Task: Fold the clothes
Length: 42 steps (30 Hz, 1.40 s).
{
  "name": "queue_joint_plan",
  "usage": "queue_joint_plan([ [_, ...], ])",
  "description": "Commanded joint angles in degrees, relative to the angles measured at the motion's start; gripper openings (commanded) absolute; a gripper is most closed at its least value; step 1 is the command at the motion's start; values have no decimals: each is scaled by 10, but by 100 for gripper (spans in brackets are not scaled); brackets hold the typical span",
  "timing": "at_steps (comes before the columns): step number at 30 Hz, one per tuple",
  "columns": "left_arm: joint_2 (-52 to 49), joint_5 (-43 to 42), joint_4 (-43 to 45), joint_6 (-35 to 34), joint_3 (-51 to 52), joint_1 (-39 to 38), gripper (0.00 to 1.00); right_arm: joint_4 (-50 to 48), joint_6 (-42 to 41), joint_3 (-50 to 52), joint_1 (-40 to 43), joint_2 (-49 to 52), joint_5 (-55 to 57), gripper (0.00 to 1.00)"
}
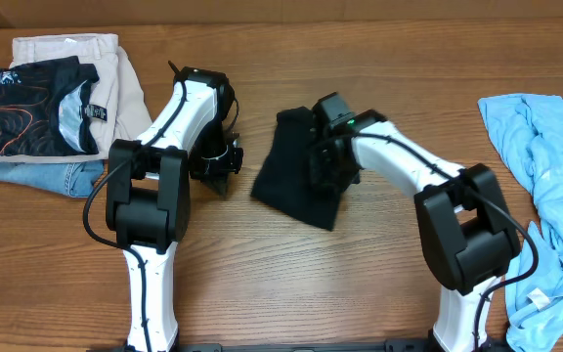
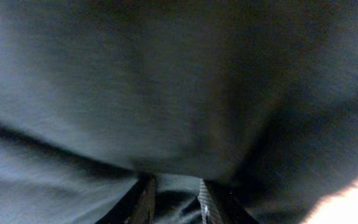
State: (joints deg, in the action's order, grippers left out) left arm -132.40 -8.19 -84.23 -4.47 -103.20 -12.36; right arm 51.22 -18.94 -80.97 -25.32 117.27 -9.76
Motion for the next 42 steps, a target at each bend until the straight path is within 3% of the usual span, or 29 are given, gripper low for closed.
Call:
queue_joint_plan([
  [1,15,7,19,-19,0,-2,8,43,41,-28,13,1,106,29],
  [7,89,-57,114,3,0,-4,10,65,42,-42,9,-90,108,35],
  [9,114,-100,162,18,0,-4,18,68,42,-42,9,-123,108,38],
  [11,128,-143,213,24,0,-4,62,69,42,-42,9,-162,108,41],
  [12,130,-163,240,24,0,-4,69,69,42,-42,9,-179,108,44],
  [19,96,-251,330,47,0,-6,76,68,42,-42,10,-272,127,55],
  [31,-24,-305,383,47,0,-36,77,91,40,-42,10,-294,127,55],
  [34,-49,-311,387,44,0,-54,74,91,40,-42,10,-294,127,55],
  [36,-62,-332,385,45,0,-65,62,92,40,-42,10,-294,127,55],
  [38,-68,-336,384,46,0,-73,35,92,40,-42,10,-294,127,55],
  [39,-68,-332,385,48,0,-76,17,92,40,-42,10,-294,127,56],
  [41,-64,-325,386,47,-1,-76,4,94,40,-42,10,-294,127,55],
  [42,-60,-315,383,47,-5,-74,4,96,40,-42,10,-294,127,56],
])
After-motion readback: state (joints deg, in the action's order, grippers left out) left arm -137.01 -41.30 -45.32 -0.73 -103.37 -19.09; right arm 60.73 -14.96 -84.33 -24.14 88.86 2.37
